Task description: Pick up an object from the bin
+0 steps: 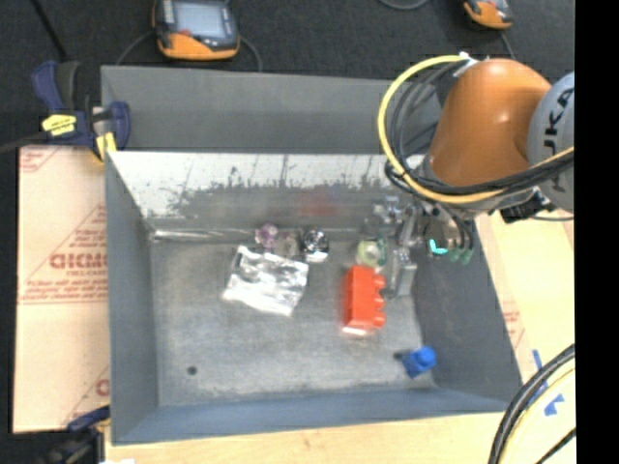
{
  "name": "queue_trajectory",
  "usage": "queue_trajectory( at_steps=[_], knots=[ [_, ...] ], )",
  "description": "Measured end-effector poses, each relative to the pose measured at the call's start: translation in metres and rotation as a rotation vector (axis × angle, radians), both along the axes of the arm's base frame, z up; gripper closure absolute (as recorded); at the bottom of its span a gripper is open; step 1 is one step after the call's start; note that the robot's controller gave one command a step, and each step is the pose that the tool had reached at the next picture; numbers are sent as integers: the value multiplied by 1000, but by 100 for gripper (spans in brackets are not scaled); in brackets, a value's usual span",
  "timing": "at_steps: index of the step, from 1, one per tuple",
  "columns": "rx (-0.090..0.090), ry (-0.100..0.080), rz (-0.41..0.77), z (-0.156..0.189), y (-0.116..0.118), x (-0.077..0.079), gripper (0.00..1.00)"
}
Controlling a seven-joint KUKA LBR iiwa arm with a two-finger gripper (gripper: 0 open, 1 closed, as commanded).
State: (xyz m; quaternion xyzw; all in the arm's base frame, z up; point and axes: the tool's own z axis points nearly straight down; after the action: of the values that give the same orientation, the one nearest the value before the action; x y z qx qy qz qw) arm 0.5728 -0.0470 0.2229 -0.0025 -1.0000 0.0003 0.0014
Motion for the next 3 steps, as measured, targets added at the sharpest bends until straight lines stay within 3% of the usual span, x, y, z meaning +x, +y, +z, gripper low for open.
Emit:
queue_trajectory(
  at_steps=[1, 2, 3],
  knots=[
    [1, -4, -151, -143, -57, 2, 0],
    [-3, -11, 31, -150, -26, -33, 0],
    [-4, -11, 73, -150, -59, 6, 0]
  ],
)
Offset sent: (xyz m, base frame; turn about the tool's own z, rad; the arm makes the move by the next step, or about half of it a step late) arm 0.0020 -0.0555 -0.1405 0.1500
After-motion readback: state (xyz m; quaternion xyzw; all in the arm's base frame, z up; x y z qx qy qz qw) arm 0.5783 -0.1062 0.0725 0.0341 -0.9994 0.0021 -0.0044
